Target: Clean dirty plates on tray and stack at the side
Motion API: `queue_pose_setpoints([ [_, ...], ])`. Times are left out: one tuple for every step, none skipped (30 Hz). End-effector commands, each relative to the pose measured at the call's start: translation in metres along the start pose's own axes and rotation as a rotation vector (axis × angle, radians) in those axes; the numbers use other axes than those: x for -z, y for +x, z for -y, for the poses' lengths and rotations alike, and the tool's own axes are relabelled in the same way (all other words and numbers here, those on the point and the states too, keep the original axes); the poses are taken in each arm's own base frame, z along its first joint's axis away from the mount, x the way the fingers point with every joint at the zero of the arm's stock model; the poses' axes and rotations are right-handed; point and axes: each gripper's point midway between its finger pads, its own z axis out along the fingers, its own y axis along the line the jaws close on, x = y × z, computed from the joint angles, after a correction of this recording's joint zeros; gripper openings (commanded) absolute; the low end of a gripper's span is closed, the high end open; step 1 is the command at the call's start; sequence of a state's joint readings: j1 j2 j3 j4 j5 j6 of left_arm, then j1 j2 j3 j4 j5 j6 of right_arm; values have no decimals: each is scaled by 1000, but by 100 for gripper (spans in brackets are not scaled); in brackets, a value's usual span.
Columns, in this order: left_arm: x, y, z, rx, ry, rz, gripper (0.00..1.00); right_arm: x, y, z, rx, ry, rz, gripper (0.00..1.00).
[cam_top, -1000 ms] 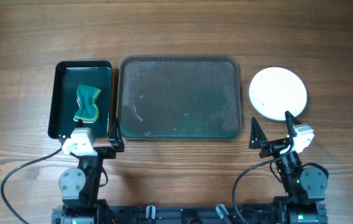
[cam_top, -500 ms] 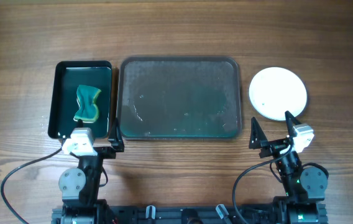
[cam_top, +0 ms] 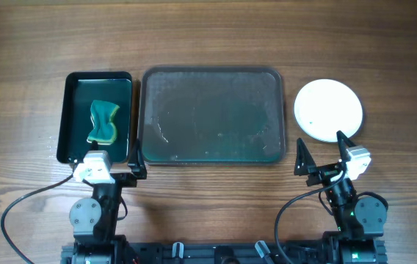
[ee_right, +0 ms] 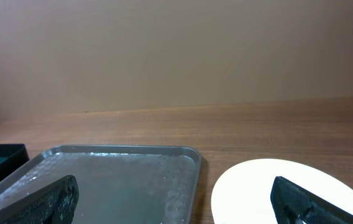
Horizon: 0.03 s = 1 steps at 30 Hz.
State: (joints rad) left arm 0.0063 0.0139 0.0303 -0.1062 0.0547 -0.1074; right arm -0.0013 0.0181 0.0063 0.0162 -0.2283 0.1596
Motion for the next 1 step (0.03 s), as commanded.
queue_pose_setpoints([
  [0,2,2,5,13,2,100,0,-2,-4,-9,-18,8,100],
])
